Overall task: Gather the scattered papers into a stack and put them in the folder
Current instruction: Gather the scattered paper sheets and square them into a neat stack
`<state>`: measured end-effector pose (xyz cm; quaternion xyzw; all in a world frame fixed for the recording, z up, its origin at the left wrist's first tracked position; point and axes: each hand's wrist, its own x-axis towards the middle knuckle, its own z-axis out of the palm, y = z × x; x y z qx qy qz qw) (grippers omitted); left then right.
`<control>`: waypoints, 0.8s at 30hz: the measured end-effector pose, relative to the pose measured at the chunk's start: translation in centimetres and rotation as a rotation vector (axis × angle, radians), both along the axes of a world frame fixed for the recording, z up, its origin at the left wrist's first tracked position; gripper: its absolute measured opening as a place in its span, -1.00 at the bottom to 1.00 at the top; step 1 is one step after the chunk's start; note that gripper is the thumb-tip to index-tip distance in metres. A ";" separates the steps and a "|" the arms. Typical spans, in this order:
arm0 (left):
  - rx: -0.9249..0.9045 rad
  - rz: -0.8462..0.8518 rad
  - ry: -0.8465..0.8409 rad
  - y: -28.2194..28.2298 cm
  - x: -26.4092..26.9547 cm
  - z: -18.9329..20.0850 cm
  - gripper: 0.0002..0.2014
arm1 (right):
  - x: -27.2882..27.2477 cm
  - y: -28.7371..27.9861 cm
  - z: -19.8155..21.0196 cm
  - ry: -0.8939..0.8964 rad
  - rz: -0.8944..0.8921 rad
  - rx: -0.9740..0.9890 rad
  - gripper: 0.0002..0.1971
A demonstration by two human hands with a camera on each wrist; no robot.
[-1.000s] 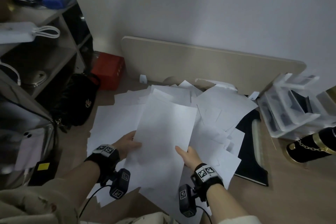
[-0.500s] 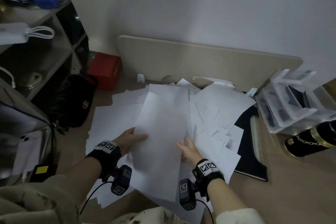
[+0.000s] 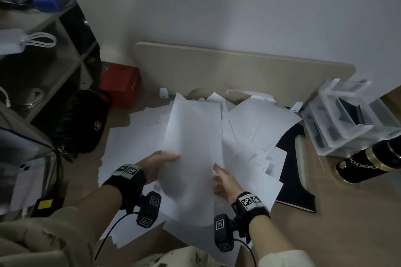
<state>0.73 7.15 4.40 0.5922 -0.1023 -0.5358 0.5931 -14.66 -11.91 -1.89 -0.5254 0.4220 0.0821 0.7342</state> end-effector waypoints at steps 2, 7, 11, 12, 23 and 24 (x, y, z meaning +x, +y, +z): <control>-0.001 0.023 0.005 -0.2 -0.1 -0.1 -0.40 | -0.3 0.0 0.2 -0.015 -0.002 0.093 -0.57; 0.195 0.165 -0.204 -0.9 0.0 -0.7 -0.57 | -0.6 -0.3 1.3 -0.105 -0.059 0.073 -0.69; 0.307 0.301 -0.400 -1.3 0.3 -0.7 -0.83 | -0.7 -1.8 2.5 -0.200 -0.185 -0.090 -0.91; 0.301 0.312 -0.423 -1.5 0.3 -0.4 -0.83 | -0.6 -2.2 2.8 -0.197 -0.173 -0.182 -0.93; -0.066 0.385 -0.452 -3.0 0.8 2.7 -0.90 | 1.4 -2.2 8.6 -0.435 -0.326 -0.687 -0.76; -0.060 0.350 -0.480 -2.9 0.9 2.5 -0.81 | 1.4 -1.8 8.7 -0.428 -0.303 -0.682 -0.76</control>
